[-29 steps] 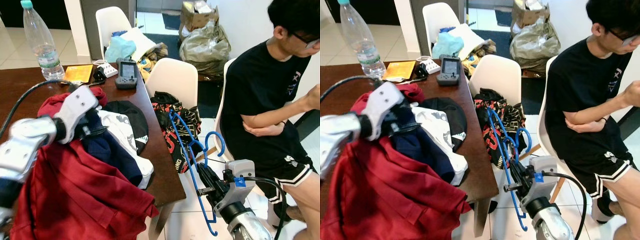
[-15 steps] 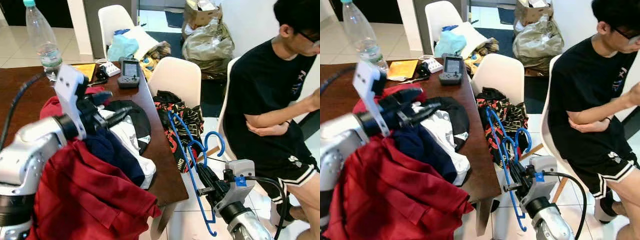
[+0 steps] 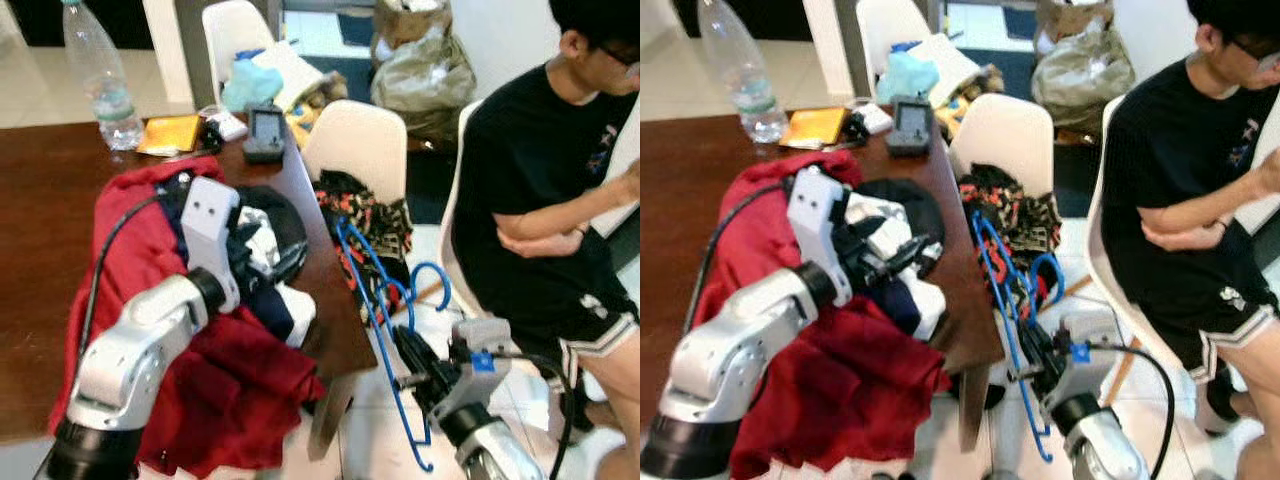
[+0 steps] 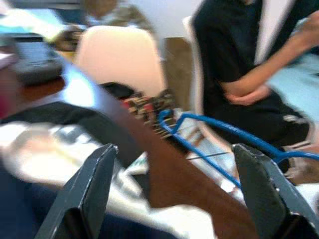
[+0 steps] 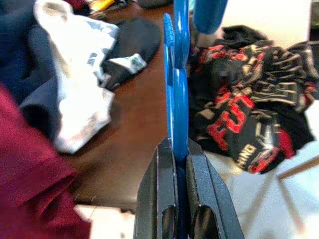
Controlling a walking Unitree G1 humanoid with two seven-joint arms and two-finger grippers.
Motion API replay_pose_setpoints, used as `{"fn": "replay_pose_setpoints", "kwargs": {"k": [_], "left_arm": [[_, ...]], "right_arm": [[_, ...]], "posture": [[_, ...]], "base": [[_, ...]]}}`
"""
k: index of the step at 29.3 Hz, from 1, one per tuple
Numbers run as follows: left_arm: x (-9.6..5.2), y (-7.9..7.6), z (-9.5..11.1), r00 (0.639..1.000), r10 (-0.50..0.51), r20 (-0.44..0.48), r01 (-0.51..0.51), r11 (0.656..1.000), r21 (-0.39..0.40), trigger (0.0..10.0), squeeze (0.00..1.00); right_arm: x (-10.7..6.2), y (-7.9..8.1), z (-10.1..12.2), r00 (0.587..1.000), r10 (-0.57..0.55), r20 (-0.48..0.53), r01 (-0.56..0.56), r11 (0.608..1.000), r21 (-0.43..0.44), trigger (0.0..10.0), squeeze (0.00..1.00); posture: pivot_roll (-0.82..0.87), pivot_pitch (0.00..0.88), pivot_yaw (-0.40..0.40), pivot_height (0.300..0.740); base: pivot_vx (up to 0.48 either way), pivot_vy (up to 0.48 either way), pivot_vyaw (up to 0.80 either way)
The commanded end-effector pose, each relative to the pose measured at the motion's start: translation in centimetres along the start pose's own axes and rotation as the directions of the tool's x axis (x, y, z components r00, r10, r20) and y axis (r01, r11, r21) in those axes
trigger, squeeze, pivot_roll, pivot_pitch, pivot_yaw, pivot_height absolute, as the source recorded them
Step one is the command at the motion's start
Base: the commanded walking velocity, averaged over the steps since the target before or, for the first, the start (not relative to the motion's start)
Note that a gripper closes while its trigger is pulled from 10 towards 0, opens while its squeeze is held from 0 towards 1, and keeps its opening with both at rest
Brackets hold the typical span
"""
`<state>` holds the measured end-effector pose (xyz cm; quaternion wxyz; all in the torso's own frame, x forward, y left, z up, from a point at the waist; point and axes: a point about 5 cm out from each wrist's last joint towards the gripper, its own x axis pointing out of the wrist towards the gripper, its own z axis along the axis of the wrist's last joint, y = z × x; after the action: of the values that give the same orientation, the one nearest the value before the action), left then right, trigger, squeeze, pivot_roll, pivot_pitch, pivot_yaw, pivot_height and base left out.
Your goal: Hang hanger
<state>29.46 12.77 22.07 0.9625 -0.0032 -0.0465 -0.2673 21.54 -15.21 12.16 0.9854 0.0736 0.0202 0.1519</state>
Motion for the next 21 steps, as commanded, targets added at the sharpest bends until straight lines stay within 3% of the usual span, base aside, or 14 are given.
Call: {"fn": "replay_pose_setpoints", "kwargs": {"k": [1,10,21], "left_arm": [[0.1,-0.4,-0.3,1.000,0.004,-0.012,-0.004,1.000,0.014,10.0,0.00],[-0.1,0.0,-0.2,0.999,0.048,-0.013,-0.048,0.998,0.040,10.0,0.00],[-0.7,-1.3,-1.0,0.999,0.036,-0.035,-0.032,0.996,0.088,10.0,0.00]], "right_arm": [[-0.4,-0.2,-0.2,1.000,-0.013,-0.016,0.013,1.000,0.003,10.0,0.00],[-0.4,-0.1,-0.2,1.000,-0.009,-0.014,0.009,1.000,0.006,10.0,0.00],[-0.6,-0.4,-0.1,1.000,-0.028,0.010,0.027,0.997,0.079,10.0,0.00]], "posture": [[0.06,0.173,-0.043,0.740],[0.06,0.173,-0.041,0.740],[0.06,0.179,-0.040,0.740]], "base": [[-0.360,0.000,0.00],[-0.362,0.000,0.00],[-0.344,0.000,0.00]]}}
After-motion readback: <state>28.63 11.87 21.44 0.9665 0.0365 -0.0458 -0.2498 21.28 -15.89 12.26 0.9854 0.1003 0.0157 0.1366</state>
